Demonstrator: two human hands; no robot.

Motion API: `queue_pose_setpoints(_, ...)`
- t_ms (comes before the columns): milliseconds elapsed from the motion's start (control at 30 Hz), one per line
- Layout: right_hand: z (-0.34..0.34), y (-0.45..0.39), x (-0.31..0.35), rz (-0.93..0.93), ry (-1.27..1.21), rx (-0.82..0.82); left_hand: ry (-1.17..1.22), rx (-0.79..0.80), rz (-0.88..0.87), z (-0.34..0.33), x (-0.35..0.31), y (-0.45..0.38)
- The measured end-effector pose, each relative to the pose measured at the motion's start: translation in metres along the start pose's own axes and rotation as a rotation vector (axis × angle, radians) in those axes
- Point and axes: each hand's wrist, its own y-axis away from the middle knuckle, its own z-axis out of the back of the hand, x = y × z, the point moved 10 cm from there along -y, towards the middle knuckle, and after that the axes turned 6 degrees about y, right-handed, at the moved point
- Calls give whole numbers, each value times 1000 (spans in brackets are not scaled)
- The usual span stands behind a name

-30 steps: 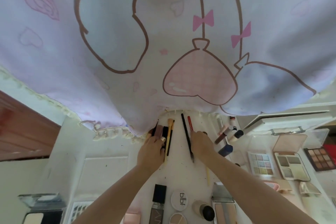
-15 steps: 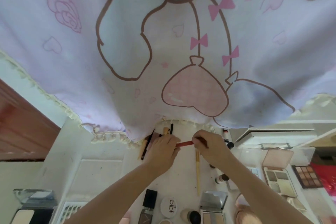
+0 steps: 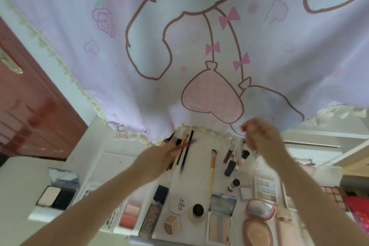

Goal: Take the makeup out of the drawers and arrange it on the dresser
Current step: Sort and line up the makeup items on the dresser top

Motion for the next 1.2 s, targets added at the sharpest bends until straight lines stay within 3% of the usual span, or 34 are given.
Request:
queue_pose_setpoints(67, 25, -3, -2, 32, 23, -56, -27, -26, 73, 3, 24, 11)
queue_pose_setpoints(167, -11, 3, 4, 91, 219, 139, -21, -66, 58, -5, 19, 14)
queue_pose_setpoints(267, -53, 9, 7, 93, 185, 287, 117, -101, 85, -19, 11, 10)
queue_pose_setpoints(400, -71, -9, -9, 68, 259, 313, 287, -52, 156, -34, 19, 4)
queue_pose_setpoints(667, -119, -52, -52, 47, 700, 418, 371, 93, 220, -68, 74, -32)
queue_pose_setpoints(1200, -143, -72, -80, -143, 658, 321, 333, 349, 64, -87, 104, -79)
